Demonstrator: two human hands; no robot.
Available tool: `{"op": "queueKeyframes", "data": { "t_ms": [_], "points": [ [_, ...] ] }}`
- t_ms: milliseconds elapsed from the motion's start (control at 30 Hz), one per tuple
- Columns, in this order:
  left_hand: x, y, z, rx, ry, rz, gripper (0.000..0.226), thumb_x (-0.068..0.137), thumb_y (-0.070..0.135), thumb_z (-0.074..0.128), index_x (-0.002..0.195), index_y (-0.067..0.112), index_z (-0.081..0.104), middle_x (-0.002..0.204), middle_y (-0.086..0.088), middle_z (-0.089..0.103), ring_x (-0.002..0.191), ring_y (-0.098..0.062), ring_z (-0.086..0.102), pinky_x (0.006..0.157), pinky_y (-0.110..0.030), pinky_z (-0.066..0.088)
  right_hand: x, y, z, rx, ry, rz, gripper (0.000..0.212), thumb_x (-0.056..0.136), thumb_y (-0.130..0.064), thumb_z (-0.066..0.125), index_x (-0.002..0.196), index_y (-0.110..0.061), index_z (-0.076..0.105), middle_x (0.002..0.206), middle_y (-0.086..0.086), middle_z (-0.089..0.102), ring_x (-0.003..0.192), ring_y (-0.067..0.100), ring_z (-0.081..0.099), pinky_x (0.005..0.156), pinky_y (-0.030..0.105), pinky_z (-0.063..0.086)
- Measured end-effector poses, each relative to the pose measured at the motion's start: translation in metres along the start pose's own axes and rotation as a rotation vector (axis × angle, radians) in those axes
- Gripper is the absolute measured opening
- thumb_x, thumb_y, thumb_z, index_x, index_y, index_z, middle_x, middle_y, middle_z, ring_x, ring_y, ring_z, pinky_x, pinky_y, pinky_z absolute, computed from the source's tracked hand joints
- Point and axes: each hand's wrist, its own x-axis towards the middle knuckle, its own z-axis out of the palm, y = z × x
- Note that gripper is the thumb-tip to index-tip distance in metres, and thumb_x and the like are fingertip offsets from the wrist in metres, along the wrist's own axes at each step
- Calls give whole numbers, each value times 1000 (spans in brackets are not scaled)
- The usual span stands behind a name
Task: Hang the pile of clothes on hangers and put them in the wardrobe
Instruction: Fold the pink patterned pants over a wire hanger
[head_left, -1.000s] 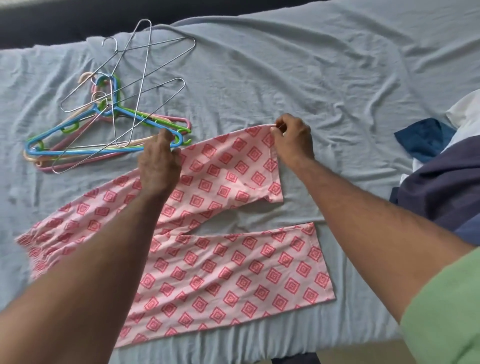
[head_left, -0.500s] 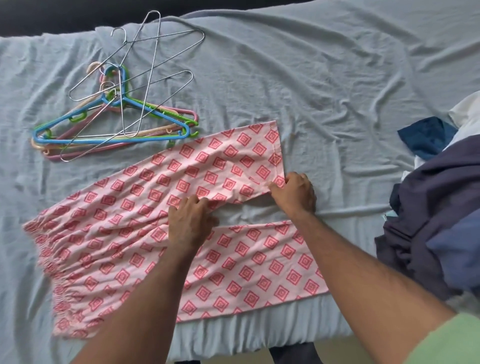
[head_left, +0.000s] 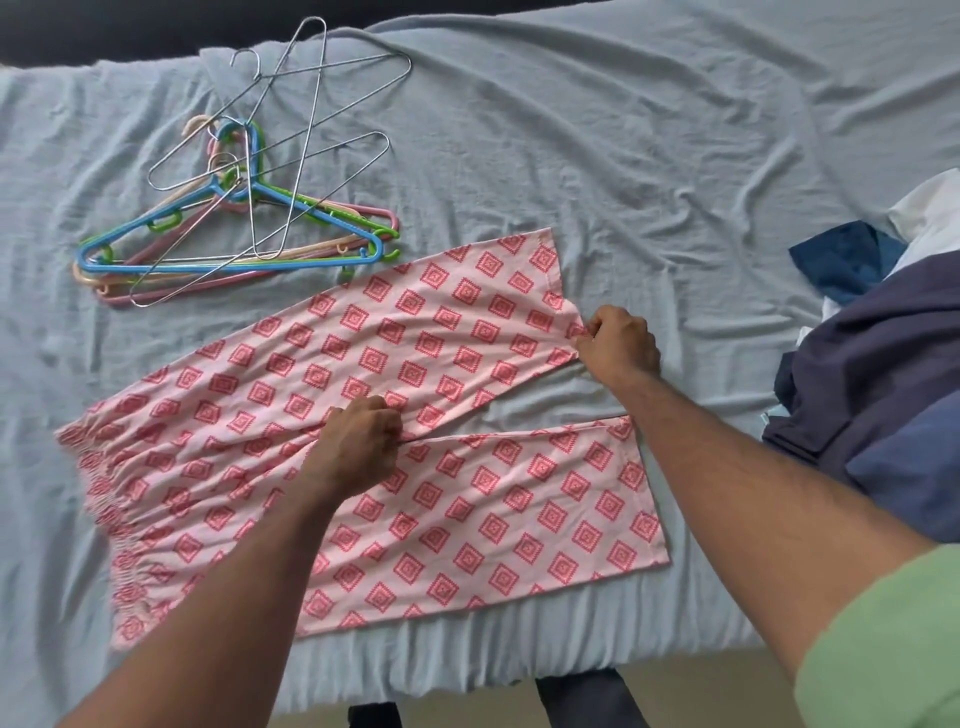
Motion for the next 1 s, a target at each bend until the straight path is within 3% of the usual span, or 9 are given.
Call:
{"op": "queueKeyframes", "data": {
  "t_ms": [133,233,333,433,567,667,800,933,1000],
  "points": [
    [12,-1,-12,-85,161,-99,12,93,20,68,104,16,68,108,-6,64,96,-18,55,86,-36,50,6,-12,-5,62,114,-105,39,80,-33,76,106,-19,50,103,-2,52,95,19,49,87,40,40],
    [32,0,-33,-46,347,-174,26,95,17,66,120,10,66,122,-11,63,109,-24,56,96,-39,41,25,-30,-11,60,124,-277,26,88,-21,71,109,-18,56,115,1,55,105,21,54,91,41,40],
    [53,-7,-58,-77,462,-322,25,98,15,60,121,8,66,124,-13,63,113,-29,55,99,-42,38,48,-47,-16,21,77,-377,16,95,-15,61,111,-17,63,119,4,58,108,22,58,92,40,47],
    [70,-24,-74,-70,496,-471,26,99,22,60,122,14,67,124,-13,65,112,-33,56,98,-49,39,72,-58,-16,44,19,-395,28,99,-13,56,126,-18,59,124,5,58,111,22,59,90,39,52],
    [81,-43,-86,-64,441,-512,26,100,23,59,124,16,67,123,-13,65,109,-32,58,90,-46,41,96,-68,-10,11,-5,-367,42,102,-17,53,144,-24,51,133,4,55,119,22,55,95,35,48],
    [85,-56,-88,1,401,-498,22,100,17,57,120,16,65,122,-14,60,109,-33,56,86,-46,40,106,-72,-4,7,53,-356,35,98,-18,62,131,-28,58,125,0,58,112,20,57,88,31,44],
    [93,-65,-88,18,338,-525,26,94,17,66,119,20,61,121,-13,58,117,-36,52,99,-57,38,112,-69,4,-19,93,-358,19,93,-18,67,107,-28,59,108,-4,54,100,18,55,84,34,44],
    [92,-73,-90,89,262,-509,17,95,23,66,110,15,66,116,-13,60,117,-33,49,101,-56,33,113,-68,4,-15,47,-341,10,92,-20,70,97,-20,61,103,-2,52,94,18,52,76,29,37],
    [83,-76,-92,131,292,-439,16,95,25,65,107,15,69,116,-13,57,117,-32,46,96,-52,31,111,-67,-2,90,7,-342,14,90,-12,69,92,-22,60,101,-1,57,91,17,55,70,27,39]
  ]
}}
